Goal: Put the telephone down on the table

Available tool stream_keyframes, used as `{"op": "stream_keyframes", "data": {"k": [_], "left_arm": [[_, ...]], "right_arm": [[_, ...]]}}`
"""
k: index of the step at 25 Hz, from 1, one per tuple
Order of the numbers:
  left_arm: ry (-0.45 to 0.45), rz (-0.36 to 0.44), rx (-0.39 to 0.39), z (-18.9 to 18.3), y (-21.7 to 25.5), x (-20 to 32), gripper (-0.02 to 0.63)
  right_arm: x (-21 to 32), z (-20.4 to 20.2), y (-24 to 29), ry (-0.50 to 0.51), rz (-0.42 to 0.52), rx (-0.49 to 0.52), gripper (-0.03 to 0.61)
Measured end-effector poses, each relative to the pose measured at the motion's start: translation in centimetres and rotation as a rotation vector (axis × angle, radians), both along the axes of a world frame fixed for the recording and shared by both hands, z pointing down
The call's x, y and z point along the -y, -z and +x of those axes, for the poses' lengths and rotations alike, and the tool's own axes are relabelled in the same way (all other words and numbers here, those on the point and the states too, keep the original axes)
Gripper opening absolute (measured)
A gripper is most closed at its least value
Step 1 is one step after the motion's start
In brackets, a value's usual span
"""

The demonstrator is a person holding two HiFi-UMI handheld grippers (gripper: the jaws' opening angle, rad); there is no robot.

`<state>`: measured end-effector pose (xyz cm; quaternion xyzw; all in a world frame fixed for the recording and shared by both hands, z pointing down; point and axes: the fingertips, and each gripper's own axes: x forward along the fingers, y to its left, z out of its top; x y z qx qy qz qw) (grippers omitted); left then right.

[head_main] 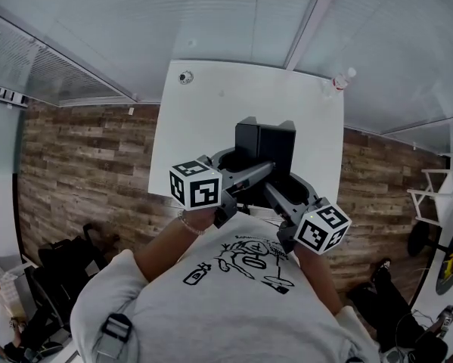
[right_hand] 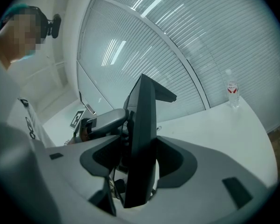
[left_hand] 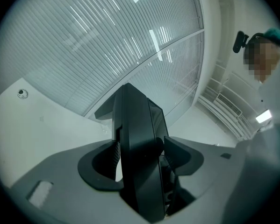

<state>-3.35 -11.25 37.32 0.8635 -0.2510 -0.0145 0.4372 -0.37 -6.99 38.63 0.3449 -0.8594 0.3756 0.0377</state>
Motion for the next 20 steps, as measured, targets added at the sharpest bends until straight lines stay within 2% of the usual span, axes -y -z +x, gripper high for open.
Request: {"op": "stream_keyframes", "data": {"k": [7,20], "left_arm": [[-0.033,0.011,0.010,2.1,0.3,2.9,0.298],[-0.009,-0.018,0.012,6.3,0.0,3.9,0.298]], "right_arm": [[2.8,2.0,0.2,-0.023,0.000,0.003,0.222],[3.8,6.3,0.0,-0.010,-0.018,0.008,0.222]]}}
